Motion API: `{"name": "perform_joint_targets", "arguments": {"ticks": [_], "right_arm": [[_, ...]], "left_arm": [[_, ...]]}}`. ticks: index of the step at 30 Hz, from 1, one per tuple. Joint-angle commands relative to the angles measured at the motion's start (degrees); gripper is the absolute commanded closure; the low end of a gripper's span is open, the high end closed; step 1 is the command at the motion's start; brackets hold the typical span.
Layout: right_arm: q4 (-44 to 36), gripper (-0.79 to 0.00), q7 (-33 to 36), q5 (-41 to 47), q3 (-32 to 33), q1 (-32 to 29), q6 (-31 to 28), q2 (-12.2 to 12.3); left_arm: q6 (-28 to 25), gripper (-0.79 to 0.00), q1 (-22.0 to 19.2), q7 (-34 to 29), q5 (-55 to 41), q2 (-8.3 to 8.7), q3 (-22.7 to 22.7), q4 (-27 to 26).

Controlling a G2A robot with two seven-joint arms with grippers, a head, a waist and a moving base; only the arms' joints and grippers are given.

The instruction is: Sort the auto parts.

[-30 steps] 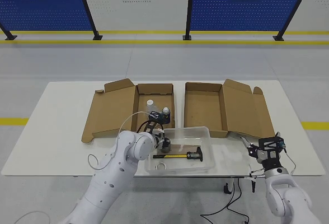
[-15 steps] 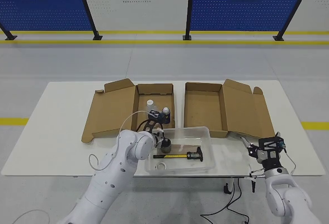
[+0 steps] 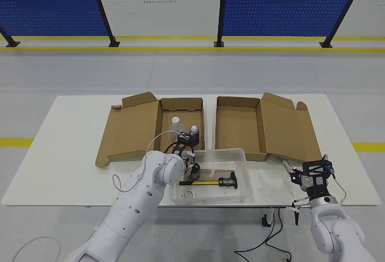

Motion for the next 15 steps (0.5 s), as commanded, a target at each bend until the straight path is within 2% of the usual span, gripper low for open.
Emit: {"name": "perform_joint_targets", "arguments": {"ticks": [1,6,10,15], "right_arm": [[0.0,-0.785,0.0,0.0,0.0,0.0,0.0,0.0],[0.0,-0.785,0.0,0.0,0.0,0.0,0.0,0.0],[0.0,-0.785,0.0,0.0,0.0,0.0,0.0,0.0],[0.0,-0.785,0.0,0.0,0.0,0.0,0.0,0.0]], "left_arm": [[-0.2,-0.277,-0.4,0.0,-0.5,-0.12,0.3,0.7],[-0.7,-0.222,-1.1,-0.2,-1.9,-0.35,0.7,2.5],[-0.6,0.0,-1.4,0.1,-2.1,-0.48,1.1,3.4],[-0.4,0.0,-1.6,0.6,-2.2,-0.56,1.3,3.6]]}}
